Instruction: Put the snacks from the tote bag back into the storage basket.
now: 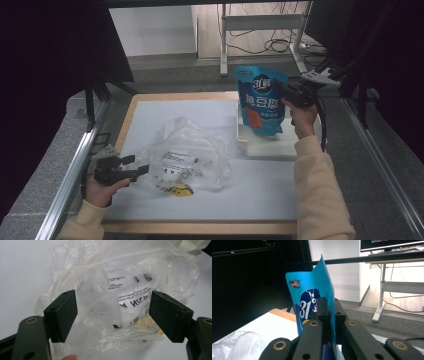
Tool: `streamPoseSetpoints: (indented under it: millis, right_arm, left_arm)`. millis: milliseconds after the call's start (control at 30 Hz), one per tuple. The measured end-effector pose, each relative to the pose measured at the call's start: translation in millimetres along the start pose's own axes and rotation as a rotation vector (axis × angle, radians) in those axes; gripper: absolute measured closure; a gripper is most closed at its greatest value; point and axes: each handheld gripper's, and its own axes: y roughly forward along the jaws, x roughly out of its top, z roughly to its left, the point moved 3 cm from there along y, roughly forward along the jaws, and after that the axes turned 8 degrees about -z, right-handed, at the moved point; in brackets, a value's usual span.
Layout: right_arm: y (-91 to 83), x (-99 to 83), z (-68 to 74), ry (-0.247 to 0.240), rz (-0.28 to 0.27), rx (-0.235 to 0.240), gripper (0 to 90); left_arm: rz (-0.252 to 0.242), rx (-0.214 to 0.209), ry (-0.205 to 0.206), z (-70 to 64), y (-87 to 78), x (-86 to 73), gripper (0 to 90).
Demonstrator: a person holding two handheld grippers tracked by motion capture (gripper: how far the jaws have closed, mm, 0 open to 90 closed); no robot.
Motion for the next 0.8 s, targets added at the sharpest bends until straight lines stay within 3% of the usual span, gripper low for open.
streamPoseSetpoints:
  millis: [467,800]
  right_arm:
    - [1.6,-0.1,-23.3,-0.037,0.026,-0.007,87.3]
    - [-4.8,-0.7,-25.9,-0.045,0.03,0.018,84.7]
  left_arm:
    - [0.002,0.011,0.001,-0.1,-0.2,-0.4,23.0]
    - [0.002,0.009,0.002,-2.0,-0.5,-0.9,23.0]
